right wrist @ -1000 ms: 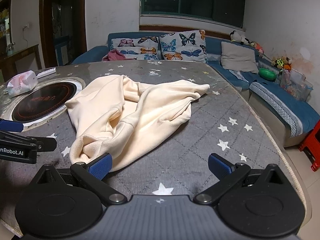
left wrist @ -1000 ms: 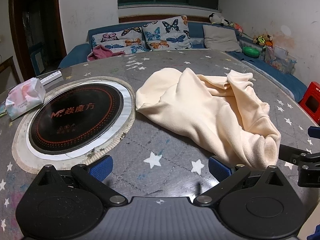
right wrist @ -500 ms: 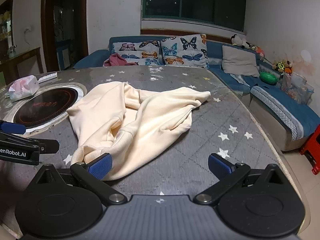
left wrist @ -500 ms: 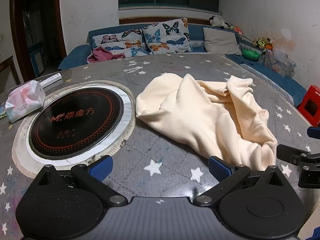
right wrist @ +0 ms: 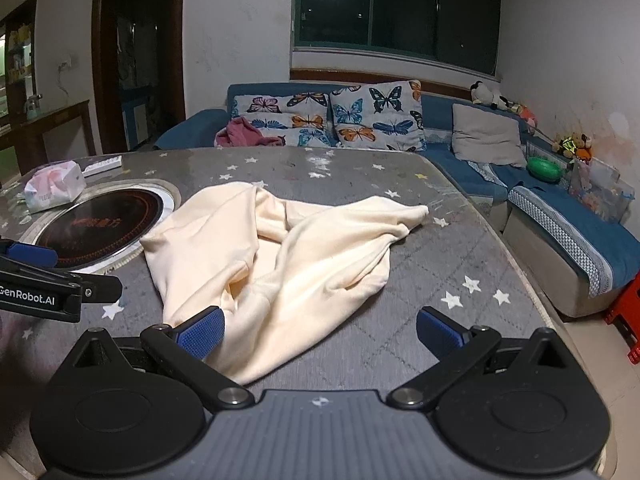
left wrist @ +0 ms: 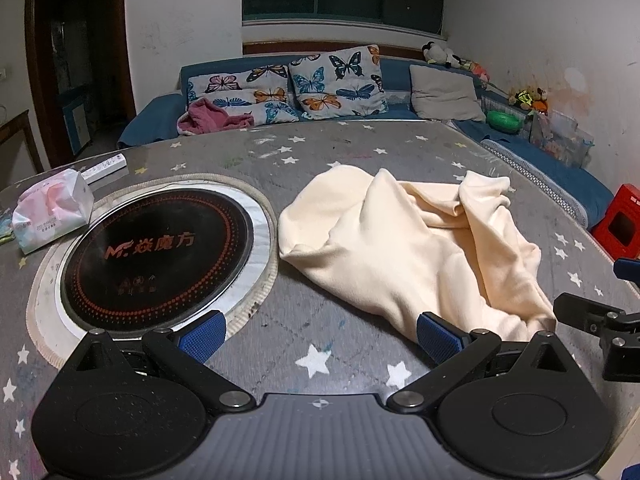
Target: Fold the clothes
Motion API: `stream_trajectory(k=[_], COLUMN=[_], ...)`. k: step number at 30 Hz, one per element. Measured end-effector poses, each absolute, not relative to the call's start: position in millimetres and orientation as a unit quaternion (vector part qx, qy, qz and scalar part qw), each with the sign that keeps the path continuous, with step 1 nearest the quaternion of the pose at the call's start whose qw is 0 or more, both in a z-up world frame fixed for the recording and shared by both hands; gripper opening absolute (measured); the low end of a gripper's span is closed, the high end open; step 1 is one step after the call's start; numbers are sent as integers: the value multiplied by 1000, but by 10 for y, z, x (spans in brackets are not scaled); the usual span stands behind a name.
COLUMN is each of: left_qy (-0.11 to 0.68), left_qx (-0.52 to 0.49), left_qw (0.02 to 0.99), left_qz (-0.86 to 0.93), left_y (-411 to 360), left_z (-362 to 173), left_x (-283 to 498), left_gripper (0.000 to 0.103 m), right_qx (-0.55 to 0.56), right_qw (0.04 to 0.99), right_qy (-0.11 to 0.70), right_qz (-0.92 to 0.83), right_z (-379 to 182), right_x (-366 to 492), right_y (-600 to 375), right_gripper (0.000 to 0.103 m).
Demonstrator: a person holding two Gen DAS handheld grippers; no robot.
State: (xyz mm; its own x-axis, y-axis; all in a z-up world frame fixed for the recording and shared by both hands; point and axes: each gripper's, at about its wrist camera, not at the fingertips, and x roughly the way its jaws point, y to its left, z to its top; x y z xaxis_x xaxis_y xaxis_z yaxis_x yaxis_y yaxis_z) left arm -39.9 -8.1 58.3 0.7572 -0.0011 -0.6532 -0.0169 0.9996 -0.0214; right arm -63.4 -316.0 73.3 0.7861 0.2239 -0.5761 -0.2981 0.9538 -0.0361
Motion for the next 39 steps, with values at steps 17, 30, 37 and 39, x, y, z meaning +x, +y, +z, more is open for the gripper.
stream_trajectory(k=[17,30,37,39], left_qy=[332,332,342,349], left_qx=[-1,-1,-9,-10], left_qw=[943,943,939,936], left_qz=[-23,-28,-41,-46], left_y=[-214,-330,-393,-422], left_z=[669,686,602,559], left_x=[48,725,1242,1376], left_gripper=[97,95,92,88], right_qx=[-52,-49,-51,-52], right_qw=[932,916,913,912], right_qy=[322,350,352,355], right_qz=[157,188,199,201], right_z=[688,593,570,550], right_x=[-15,485,711,764], right_y=[-3112,-2953,-2879,-2866], right_gripper=[93,63,53,49])
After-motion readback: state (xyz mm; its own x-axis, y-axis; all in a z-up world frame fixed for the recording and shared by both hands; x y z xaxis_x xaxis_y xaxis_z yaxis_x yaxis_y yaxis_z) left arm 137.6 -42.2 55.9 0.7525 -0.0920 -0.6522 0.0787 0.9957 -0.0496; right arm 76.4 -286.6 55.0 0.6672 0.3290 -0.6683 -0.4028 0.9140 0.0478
